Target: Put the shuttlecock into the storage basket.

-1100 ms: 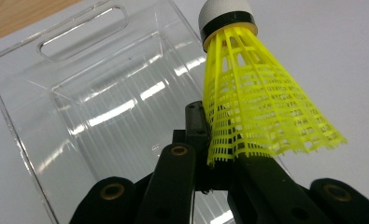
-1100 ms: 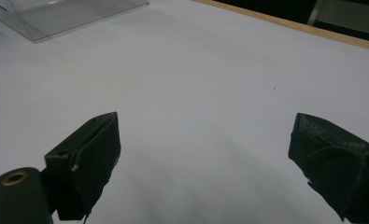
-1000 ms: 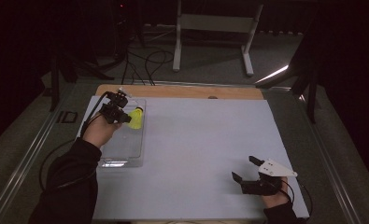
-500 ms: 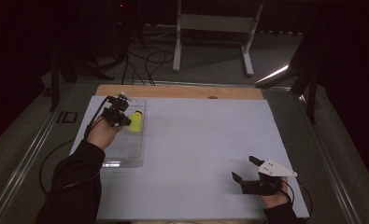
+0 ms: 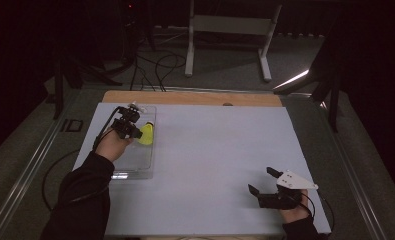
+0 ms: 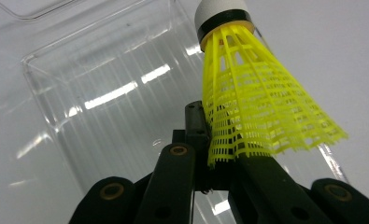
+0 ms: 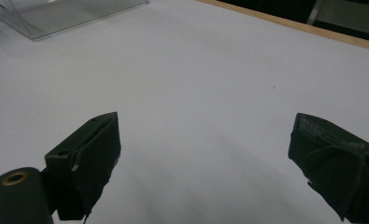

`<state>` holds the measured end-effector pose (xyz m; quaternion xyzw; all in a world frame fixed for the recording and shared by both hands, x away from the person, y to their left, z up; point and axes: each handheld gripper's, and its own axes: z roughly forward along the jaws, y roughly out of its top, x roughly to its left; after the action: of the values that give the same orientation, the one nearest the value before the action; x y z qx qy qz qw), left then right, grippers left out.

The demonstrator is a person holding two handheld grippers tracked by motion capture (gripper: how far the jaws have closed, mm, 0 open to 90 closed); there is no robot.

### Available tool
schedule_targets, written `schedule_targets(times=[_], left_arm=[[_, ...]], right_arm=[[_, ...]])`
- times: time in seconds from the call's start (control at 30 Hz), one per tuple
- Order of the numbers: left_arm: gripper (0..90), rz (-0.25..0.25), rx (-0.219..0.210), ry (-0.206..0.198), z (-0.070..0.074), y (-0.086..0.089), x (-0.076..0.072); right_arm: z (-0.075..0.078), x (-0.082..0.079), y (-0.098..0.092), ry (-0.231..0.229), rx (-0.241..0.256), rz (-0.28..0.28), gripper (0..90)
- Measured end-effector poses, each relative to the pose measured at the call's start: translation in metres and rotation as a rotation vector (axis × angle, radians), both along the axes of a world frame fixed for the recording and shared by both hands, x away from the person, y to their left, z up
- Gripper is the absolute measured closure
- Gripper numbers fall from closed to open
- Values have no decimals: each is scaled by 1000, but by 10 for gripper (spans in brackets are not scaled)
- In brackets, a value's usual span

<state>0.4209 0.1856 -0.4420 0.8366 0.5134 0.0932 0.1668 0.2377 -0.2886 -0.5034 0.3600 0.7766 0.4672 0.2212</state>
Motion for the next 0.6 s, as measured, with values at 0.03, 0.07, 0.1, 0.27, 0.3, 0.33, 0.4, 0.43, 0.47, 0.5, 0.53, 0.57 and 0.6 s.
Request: schedule_targets(times=[0.03, 0.07, 0.1, 0.27, 0.3, 0.33, 0.4, 0.43, 0.47, 0.5, 0.53, 0.57, 0.6], left_arm=[[899, -3, -2, 2, -1, 0, 0], [897, -3, 5, 7, -3, 0, 1], [897, -3, 5, 7, -3, 0, 1], [895, -4, 11, 23, -8, -2, 1], [895, -3, 14, 23, -8, -2, 1], [894, -3, 14, 24, -9, -2, 1], [893, -5, 22, 27, -11, -3, 1], [892, -5, 22, 27, -11, -3, 1], [888, -7, 23, 29, -11, -3, 1], [888, -7, 25, 29, -12, -4, 1], [881, -10, 29, 34, -13, -5, 1], [879, -10, 29, 34, -13, -5, 1], [861, -14, 36, 43, -15, -6, 1]], right_arm=[[0, 0, 0, 0, -1, 0, 94], [0, 0, 0, 0, -2, 1, 94], [0, 0, 0, 0, -2, 1, 94], [0, 0, 0, 0, -3, -1, 94], [0, 0, 0, 0, -4, -1, 94], [0, 0, 0, 0, -5, 0, 94], [0, 0, 0, 0, -5, 0, 95], [0, 0, 0, 0, -5, 0, 95], [0, 0, 0, 2, -5, -2, 95], [0, 0, 0, 2, -5, -2, 95], [0, 0, 0, 3, -7, -4, 95], [0, 0, 0, 3, -7, -4, 95], [0, 0, 0, 3, -7, -4, 95]])
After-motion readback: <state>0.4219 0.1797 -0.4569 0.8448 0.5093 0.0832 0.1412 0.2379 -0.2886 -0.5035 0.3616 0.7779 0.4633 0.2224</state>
